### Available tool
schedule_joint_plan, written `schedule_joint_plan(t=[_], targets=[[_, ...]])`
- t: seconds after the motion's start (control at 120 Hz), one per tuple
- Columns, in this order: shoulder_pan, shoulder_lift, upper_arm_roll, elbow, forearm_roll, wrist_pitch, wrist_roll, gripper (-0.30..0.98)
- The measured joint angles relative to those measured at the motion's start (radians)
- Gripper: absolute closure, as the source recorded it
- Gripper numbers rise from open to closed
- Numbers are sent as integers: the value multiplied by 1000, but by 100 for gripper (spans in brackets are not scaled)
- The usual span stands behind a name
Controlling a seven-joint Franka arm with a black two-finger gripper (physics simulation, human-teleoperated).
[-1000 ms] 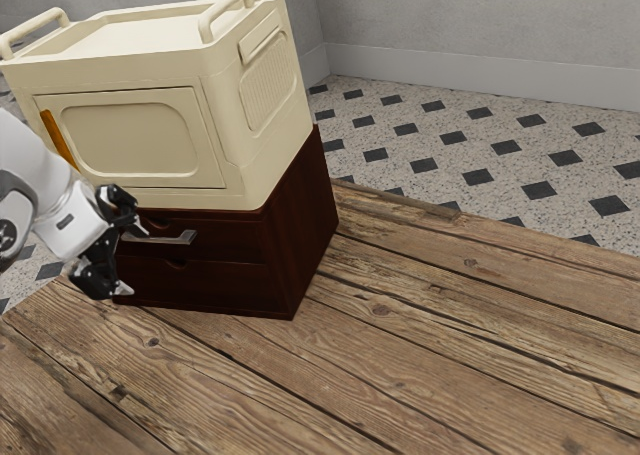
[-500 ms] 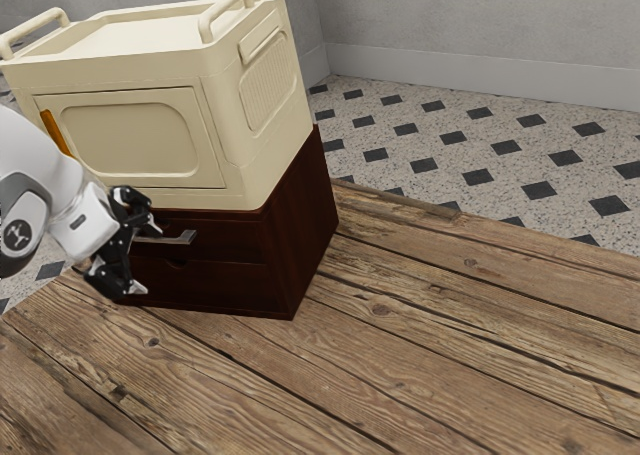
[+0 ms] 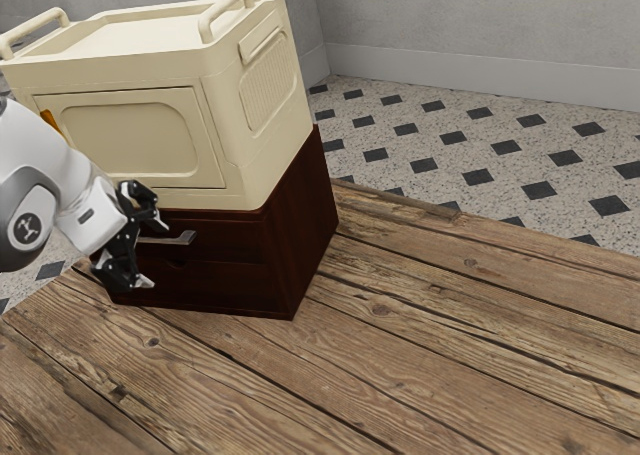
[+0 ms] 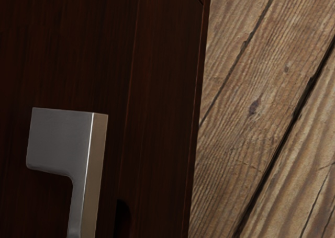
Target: Pull the drawer handle with one arm to open the drawer
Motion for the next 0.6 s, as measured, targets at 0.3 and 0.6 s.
schedule_joint_plan(t=[0.3, 0.6], targets=[[1, 8, 1, -1, -4, 8, 1, -3], [-1, 16, 1, -8, -23, 15, -15, -16]])
